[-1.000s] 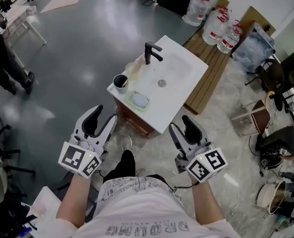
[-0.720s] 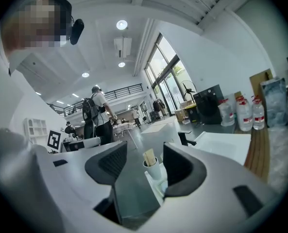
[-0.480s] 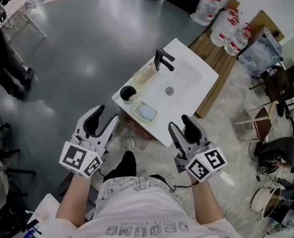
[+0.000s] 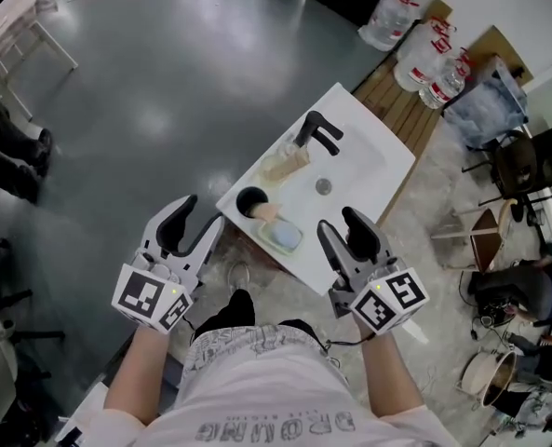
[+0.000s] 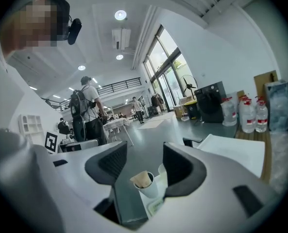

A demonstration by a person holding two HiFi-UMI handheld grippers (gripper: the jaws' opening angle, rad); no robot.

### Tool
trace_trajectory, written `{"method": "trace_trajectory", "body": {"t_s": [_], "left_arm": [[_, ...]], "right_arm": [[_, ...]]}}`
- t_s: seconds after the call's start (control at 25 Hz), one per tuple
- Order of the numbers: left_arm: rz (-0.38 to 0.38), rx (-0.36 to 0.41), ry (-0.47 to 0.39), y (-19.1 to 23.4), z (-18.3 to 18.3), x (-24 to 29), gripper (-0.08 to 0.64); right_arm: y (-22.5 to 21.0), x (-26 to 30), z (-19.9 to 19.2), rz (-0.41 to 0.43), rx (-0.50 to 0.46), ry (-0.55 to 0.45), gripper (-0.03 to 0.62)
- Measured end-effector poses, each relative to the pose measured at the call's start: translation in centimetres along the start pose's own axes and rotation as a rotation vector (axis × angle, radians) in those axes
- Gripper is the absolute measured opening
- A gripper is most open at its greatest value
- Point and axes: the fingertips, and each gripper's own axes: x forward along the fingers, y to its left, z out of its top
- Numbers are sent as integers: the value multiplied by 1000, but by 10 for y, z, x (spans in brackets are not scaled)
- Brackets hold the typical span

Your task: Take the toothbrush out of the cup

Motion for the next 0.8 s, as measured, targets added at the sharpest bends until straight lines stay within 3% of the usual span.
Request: {"method": "trace_trajectory", "body": {"t_s": [0.4,0.8], "left_arm": [[-37,10,5,31,8,22,212],[-30,11,42,26,-7,42,212]], "right_arm": [[-12,44,18,-33,16,1,241],[-36,58,15,-11,26,24,241]]}}
